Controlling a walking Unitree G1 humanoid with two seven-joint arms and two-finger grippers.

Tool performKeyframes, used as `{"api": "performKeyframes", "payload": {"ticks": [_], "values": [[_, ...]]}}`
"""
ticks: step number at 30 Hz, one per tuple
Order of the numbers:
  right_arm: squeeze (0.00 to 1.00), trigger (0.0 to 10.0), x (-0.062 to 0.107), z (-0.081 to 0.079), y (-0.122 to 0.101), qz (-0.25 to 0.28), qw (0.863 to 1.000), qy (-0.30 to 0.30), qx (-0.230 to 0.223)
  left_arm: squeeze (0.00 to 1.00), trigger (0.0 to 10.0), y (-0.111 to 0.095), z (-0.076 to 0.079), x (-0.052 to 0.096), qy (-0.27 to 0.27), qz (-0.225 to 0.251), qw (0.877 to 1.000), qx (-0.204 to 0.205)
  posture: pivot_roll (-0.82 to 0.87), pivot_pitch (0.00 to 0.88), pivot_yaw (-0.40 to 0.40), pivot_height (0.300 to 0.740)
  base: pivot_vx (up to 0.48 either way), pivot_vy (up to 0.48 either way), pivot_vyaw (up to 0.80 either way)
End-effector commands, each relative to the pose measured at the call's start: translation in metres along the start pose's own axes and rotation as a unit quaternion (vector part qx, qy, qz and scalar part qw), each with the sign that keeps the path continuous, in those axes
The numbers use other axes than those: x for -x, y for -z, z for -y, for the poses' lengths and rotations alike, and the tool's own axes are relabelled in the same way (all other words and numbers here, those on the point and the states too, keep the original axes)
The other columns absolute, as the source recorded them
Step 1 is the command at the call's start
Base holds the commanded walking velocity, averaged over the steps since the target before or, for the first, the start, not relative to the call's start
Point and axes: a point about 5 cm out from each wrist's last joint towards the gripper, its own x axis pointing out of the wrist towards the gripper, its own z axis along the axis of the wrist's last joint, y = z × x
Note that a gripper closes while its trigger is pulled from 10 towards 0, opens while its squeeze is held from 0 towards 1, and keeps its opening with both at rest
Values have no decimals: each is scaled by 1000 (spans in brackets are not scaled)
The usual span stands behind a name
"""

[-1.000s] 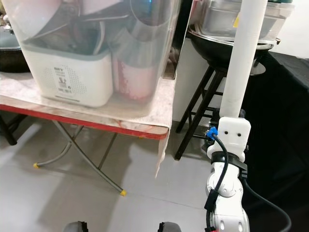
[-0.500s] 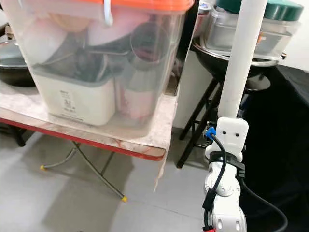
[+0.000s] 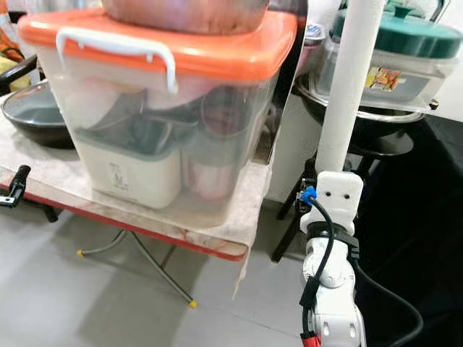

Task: Building children table

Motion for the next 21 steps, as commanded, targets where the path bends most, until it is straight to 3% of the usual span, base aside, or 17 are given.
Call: {"api": "performKeyframes", "payload": {"ticks": [1, 5, 10, 12, 21], "values": [[0, 0, -1, -6, -3, 7, 1000, -19, -13, 0, 10000, 1, 7, 0, 14, -3, 1000, 3, 69, 0, -110, 724, 0, 0, 0], [0, 0, -1, -7, -3, 6, 1000, -25, -15, 0, 10000, 1, 11, 2, 26, -5, 1000, 10, 68, 0, -111, 729, 0, 0, 0], [0, 0, 0, -9, -3, 5, 999, -36, -20, 0, 10000, 4, 48, 21, 128, -23, 990, 51, 59, 0, -108, 740, 0, 0, 0], [0, 0, 1, -9, -3, 5, 999, -35, -21, 0, 10000, 5, 54, 25, 143, -26, 988, 57, 58, 0, -108, 740, 0, 0, 0], [0, 0, 4, -10, -1, -2, 999, -36, -28, 0, 10000, 5, 66, 30, 167, -33, 983, 71, 59, 0, -110, 740, 0, 0, 0]]}}
